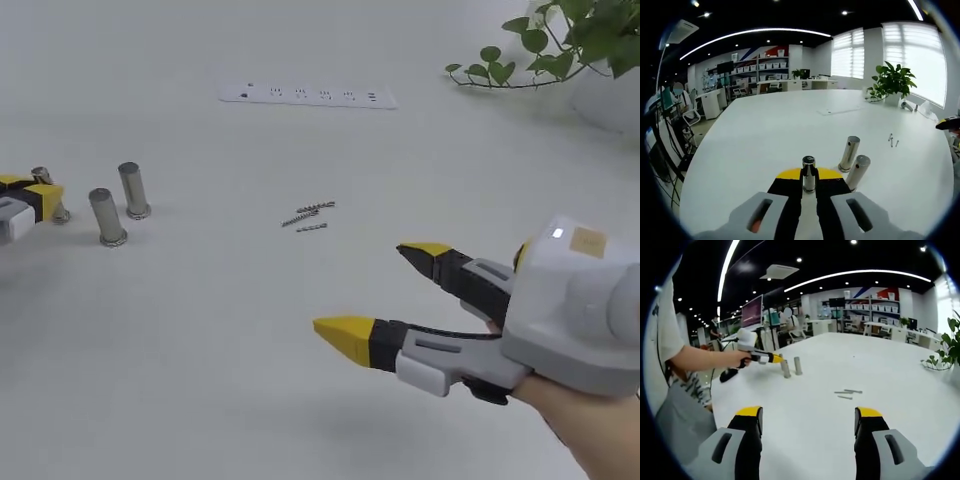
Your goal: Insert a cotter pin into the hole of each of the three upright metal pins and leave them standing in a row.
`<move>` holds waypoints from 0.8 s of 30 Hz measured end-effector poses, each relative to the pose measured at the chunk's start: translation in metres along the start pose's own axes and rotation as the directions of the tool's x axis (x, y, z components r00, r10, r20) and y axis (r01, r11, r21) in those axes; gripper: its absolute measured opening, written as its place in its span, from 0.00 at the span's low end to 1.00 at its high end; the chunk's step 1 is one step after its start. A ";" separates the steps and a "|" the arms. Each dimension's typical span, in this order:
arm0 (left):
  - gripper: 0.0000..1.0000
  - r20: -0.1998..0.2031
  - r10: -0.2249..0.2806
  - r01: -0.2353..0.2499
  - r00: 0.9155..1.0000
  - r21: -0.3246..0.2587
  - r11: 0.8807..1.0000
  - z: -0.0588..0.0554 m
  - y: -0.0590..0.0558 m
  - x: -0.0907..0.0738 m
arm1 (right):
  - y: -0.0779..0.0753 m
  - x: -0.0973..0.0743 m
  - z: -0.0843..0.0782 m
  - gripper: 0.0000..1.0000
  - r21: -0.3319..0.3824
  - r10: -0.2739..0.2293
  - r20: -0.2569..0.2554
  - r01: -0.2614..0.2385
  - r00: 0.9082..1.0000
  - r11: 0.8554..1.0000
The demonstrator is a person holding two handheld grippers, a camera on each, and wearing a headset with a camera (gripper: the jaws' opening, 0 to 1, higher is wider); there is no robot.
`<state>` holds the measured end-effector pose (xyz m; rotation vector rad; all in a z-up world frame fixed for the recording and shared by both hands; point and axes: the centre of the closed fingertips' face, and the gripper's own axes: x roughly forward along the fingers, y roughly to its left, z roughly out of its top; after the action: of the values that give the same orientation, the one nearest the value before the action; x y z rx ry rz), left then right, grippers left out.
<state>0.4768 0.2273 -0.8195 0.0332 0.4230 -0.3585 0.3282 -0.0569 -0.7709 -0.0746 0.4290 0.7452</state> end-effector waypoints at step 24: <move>0.07 -0.034 0.013 -0.014 0.999 -0.020 1.000 -0.026 -0.056 -0.062 | 0.004 -0.008 0.002 0.74 -0.025 0.006 -0.012 -0.007 1.000 1.000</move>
<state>0.3942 0.1982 -0.8156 0.0226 0.4593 -0.3410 0.3213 -0.0590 -0.7661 -0.1010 0.4313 0.7569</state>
